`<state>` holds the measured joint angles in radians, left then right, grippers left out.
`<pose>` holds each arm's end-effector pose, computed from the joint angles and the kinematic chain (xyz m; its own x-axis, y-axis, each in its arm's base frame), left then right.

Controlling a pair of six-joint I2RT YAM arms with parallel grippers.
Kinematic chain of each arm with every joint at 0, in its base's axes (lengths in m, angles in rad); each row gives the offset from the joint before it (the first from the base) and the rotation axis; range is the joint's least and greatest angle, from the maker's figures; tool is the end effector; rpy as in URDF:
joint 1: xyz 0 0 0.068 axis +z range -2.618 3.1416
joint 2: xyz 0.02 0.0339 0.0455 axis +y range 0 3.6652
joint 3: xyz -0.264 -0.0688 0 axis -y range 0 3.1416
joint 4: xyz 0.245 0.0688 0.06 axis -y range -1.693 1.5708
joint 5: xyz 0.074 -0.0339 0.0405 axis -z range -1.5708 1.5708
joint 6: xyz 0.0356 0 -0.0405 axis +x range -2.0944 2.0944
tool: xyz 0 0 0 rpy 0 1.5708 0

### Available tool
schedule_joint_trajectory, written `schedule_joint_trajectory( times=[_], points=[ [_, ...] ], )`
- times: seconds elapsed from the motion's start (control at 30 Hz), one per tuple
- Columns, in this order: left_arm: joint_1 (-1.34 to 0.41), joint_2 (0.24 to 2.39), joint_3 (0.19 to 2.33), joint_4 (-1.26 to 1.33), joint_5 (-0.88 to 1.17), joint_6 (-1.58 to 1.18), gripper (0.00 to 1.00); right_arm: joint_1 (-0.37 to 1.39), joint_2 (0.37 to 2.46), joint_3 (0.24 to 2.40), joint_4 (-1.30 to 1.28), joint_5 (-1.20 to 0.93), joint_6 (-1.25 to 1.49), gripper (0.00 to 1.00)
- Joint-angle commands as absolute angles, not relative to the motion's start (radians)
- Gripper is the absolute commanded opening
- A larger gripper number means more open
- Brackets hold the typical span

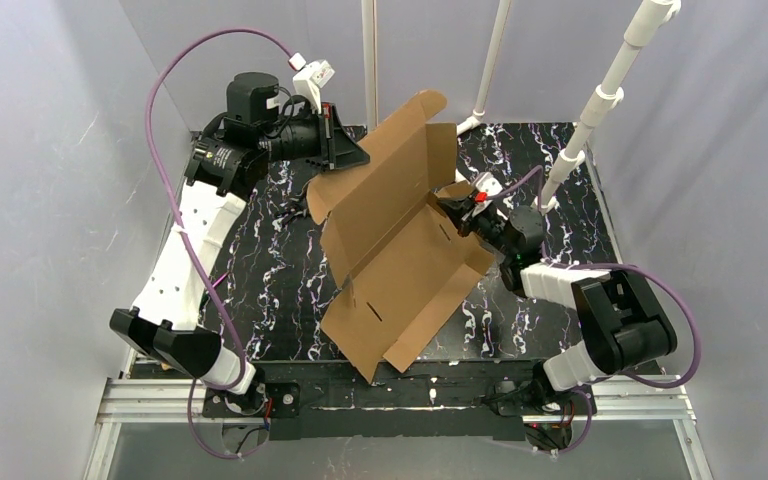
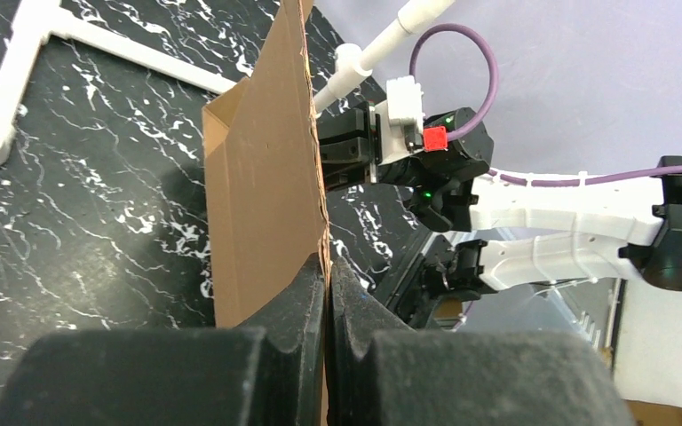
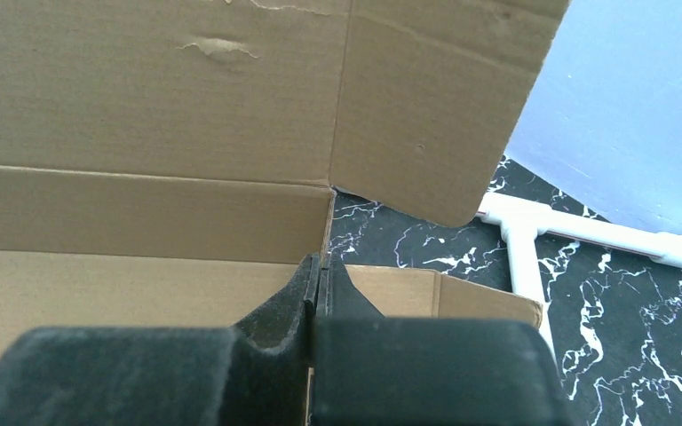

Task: Fold the paper box

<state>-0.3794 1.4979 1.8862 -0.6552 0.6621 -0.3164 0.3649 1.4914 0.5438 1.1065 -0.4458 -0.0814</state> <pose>0.2736 -0.1327 0.4982 -0.4951 -0.0668 -0.8663 0.7249 0.5179 -0.4542 0.2706 0.1198 0.2295 0.2058 0.0001 -0.9786 -0.7053 0.6932 -0.1483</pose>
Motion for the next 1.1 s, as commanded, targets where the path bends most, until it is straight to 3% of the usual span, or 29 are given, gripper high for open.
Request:
schedule_joint_trajectory(
  times=[0.0, 0.5, 0.73, 0.97, 1.07],
  points=[
    [-0.385, 1.437, 1.857, -0.513, 0.693, -0.377, 0.00, 0.355, 1.454, 0.516, 1.103, -0.488, -0.098, 0.01],
    [-0.317, 1.363, 1.789, -0.616, 0.581, -0.336, 0.02, 0.281, 1.397, 0.524, 1.133, -0.642, 0.035, 0.01],
    [-0.307, 1.307, 1.679, -0.549, 0.641, -0.397, 0.34, 0.268, 1.396, 0.529, 1.165, -0.601, 0.132, 0.01],
    [-0.286, 1.191, 1.591, -0.581, 0.583, -0.383, 0.78, 0.242, 1.403, 0.529, 1.209, -0.605, 0.204, 0.01],
    [-0.277, 1.088, 1.472, -0.544, 0.552, -0.377, 0.91, 0.235, 1.400, 0.529, 1.223, -0.610, 0.221, 0.01]
  ],
)
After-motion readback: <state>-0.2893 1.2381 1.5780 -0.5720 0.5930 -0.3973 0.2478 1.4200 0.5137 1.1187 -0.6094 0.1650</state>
